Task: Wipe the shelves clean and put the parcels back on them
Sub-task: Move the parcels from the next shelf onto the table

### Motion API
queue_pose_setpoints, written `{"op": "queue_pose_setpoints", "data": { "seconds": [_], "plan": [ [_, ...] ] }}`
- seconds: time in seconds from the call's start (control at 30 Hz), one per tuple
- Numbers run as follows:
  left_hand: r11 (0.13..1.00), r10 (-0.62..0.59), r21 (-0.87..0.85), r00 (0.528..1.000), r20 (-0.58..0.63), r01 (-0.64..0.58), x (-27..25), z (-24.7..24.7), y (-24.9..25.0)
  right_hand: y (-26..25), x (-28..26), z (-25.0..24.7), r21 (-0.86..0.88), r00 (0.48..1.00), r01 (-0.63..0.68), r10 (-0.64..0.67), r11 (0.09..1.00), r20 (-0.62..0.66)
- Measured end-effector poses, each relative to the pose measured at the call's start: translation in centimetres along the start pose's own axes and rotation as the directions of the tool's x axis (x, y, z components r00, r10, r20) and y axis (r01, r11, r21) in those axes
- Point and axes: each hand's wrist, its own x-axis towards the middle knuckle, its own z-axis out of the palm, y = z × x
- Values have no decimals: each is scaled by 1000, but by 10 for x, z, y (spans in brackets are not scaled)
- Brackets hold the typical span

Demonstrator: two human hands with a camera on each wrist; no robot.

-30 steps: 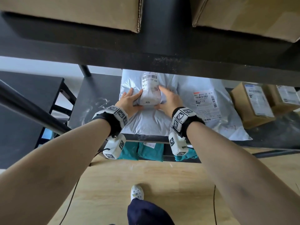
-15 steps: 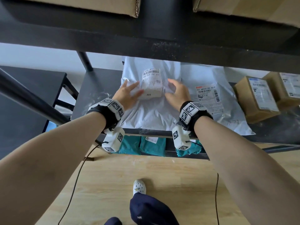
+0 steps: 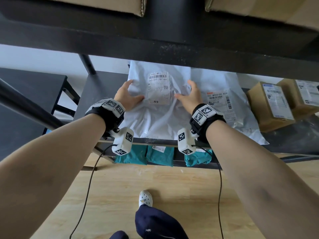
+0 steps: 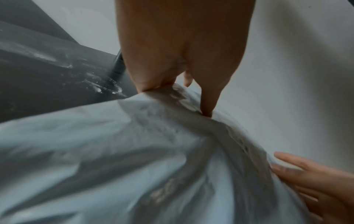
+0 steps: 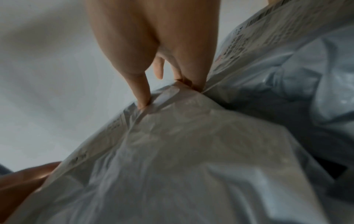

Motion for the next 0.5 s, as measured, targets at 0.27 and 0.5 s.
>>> {"op": "queue_pose_setpoints", "data": {
  "seconds": [0.27, 0.5],
  "plan": [
    [933, -114, -345, 993, -8, 104, -10, -18, -8, -4, -8, -19, 128, 994, -100, 104, 987, -24],
    [870, -71, -483, 994, 80, 101, -57, -36, -18, 7, -34, -28, 279, 988, -151, 146, 948, 38]
  ]
}}
